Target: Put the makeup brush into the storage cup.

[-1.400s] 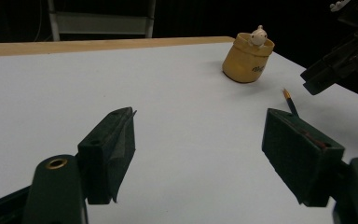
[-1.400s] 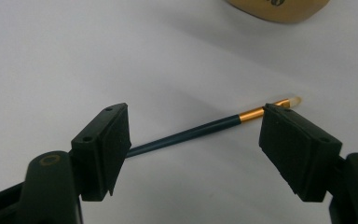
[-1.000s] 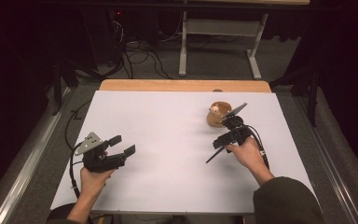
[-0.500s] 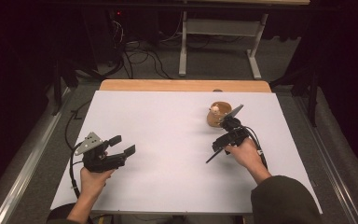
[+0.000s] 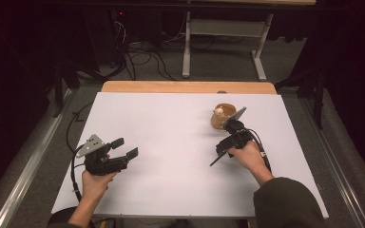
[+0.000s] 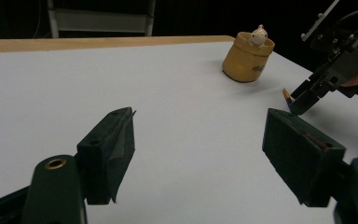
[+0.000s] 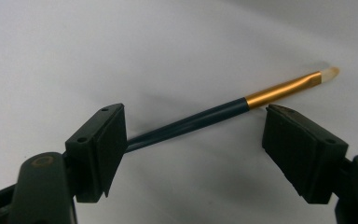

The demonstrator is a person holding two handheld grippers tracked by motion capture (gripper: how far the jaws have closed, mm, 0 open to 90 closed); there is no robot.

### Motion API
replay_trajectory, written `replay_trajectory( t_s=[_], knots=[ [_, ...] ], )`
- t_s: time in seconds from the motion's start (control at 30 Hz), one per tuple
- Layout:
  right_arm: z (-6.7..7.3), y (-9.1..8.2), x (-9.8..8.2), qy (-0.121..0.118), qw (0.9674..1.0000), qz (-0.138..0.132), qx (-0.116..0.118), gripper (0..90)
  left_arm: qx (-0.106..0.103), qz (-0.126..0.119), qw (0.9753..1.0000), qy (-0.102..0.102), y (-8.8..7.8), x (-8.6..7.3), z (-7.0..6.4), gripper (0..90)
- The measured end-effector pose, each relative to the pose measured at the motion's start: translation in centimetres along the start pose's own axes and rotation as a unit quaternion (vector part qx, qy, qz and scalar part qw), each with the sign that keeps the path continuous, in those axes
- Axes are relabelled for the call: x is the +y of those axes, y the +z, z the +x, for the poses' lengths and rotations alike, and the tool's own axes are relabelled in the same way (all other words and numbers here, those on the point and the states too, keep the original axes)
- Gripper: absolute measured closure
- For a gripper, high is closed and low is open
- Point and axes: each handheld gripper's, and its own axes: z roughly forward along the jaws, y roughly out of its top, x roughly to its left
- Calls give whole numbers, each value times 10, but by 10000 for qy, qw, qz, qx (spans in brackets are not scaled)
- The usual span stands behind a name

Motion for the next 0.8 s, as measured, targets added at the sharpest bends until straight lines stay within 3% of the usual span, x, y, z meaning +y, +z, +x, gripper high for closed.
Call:
replay_trajectory(
  t_s=[0.33,0.8],
  knots=[
    [3,4,2,18,9999,83,-89,242,24,-21,10000,0,0,0,0,257],
    [5,6,2,-156,9994,73,-298,275,21,-23,10000,-15,0,0,0,257]
  ],
)
